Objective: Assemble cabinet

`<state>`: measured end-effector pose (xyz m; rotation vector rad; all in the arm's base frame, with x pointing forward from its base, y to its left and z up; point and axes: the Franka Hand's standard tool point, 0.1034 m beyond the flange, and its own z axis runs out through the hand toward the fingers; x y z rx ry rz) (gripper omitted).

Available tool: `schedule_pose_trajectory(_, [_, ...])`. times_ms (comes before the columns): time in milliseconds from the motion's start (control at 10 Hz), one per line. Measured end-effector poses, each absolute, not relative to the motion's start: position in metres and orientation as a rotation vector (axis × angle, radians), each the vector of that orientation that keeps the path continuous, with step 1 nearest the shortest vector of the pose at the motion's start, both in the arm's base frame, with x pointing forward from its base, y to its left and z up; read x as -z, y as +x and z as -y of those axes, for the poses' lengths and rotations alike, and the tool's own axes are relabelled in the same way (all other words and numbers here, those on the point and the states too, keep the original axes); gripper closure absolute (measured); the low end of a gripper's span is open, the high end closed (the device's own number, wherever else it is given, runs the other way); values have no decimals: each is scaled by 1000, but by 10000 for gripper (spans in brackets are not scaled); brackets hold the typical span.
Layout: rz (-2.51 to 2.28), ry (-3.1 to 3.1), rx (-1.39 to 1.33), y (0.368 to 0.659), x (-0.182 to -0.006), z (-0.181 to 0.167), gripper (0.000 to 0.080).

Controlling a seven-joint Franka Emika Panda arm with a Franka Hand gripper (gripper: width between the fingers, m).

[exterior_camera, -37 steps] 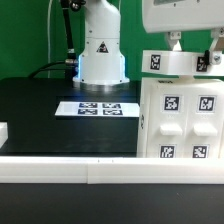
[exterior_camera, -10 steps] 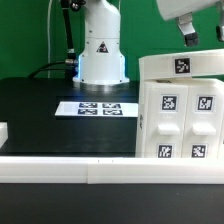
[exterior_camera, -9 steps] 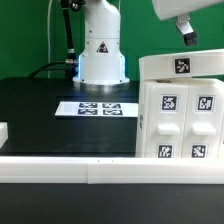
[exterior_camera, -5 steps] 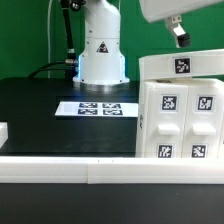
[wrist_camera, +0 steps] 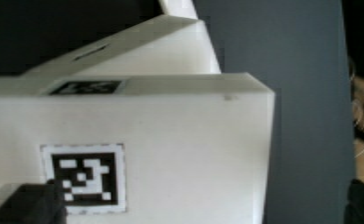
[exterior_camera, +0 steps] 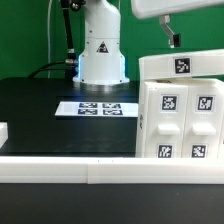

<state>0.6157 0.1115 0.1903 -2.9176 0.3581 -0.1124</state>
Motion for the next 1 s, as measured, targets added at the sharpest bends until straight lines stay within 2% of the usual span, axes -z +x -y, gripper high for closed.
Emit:
schedule_pose_trajectory(400, [-44,-2948,145,616,-190,-109,2])
schedule_pose_trajectory(600, [353,-2957,178,616,-190,-109,2])
schedule_pose_trajectory(1000, [856,-2894,208,614,-187,-106,2])
